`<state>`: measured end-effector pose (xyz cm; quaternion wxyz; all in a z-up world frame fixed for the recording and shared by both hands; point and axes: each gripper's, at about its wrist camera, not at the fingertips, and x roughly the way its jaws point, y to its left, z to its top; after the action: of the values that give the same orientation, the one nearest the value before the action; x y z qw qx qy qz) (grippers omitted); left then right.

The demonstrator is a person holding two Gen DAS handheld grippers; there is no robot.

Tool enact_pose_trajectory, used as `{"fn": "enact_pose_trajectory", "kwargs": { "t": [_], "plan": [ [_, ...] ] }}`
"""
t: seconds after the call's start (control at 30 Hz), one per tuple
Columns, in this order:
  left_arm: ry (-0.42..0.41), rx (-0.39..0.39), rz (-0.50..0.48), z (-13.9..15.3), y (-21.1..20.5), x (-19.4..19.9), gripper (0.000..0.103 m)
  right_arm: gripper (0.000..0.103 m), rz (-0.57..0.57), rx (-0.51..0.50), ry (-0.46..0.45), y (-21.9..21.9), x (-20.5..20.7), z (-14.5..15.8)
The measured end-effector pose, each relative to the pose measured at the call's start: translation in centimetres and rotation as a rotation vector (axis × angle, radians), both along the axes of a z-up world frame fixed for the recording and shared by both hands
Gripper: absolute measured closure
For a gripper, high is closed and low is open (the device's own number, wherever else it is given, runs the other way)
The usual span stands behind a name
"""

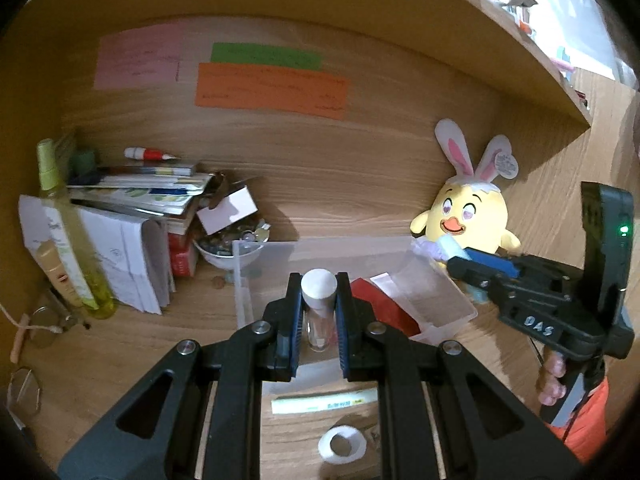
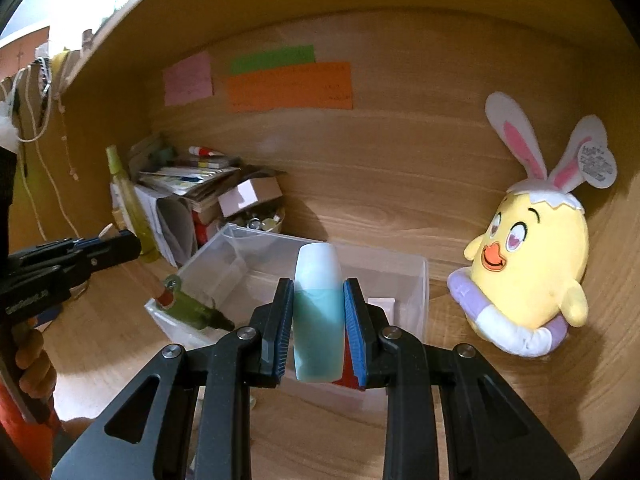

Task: Organize objects
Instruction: 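Lift the mint-green tube and lipstick and carry both over the clear box, then lower both items into the clear box and open both tools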

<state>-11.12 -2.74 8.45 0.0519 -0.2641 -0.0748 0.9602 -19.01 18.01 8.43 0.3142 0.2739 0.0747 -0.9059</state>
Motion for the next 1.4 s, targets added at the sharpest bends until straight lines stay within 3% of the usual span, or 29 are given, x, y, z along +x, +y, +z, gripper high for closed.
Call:
{"fn": "enact_pose_trajectory", "kwargs": {
  "t": [0.57,0.93,1.2,1.3,1.4],
  "plan": [
    [-0.107,-0.036,-0.022,-3.3,2.4,-4.5,0.089,0.080,-0.067,0.137,-0.097,-2.4,-4.5,-5.8],
    [-0.172,-0.043,-0.024,-5.0,2.5,-5.7,0.089,0.080,-0.063,0.170,-0.139,-3.1,-5.0,-7.1],
    [-0.159,-0.057,-0.017,-4.5,2.5,-5.2,0.089,0.080,-0.046,0.176,-0.167,-3.3,-5.0,-7.3],
    [-0.150,-0.059,-0.019,-3.9,2.5,-4.7,0.088,0.075,-0.032,0.166,-0.182,-3.2,-4.9,-7.1],
    [-0.133,-0.051,-0.020,-3.2,2.4,-4.0,0.077,0.065,-0.033,0.162,-0.166,-3.1,-4.5,-6.7]
  ]
}}
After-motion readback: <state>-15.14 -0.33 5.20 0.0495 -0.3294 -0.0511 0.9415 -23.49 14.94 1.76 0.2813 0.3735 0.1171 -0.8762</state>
